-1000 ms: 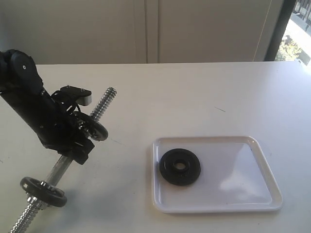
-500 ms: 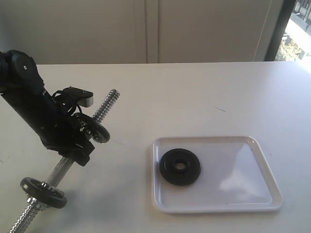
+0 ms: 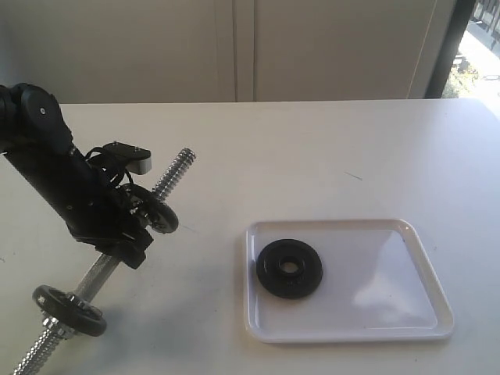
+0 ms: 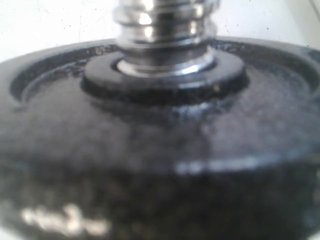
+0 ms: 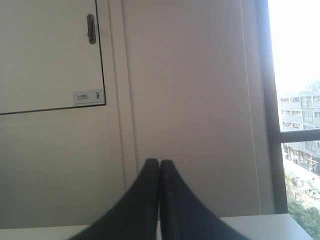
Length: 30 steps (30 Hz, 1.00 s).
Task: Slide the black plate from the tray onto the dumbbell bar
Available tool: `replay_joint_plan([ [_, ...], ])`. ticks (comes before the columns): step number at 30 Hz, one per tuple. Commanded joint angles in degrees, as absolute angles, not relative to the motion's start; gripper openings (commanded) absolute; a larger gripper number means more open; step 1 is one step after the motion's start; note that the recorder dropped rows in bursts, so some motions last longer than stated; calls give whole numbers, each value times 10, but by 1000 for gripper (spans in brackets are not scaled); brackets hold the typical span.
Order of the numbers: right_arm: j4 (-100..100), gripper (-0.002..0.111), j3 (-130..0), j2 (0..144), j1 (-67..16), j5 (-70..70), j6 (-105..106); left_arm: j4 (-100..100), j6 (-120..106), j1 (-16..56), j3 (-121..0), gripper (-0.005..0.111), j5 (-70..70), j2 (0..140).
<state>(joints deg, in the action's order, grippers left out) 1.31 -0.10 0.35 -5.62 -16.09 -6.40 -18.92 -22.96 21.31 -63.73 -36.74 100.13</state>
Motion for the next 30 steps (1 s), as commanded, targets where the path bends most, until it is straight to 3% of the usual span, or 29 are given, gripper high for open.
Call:
replay_joint_plan([
  [1,16,0,0,0,-51,-188,-65,-222,-230,213,-647,0,-375,980],
  [9,17,0,0,0,-51,-226,-225,-222,-230,213,-647,0,-375,980],
  [17,15,0,-21,0,-51,-222,-229,-222,-230,213,-647,0,-372,980],
  [22,15,0,-96,52,-51,-137,-202,-222,-230,213,-647,0,-366,980],
  [30,13,0,-265,273,-57,48,-161,-222,-230,213,-647,0,-336,980],
])
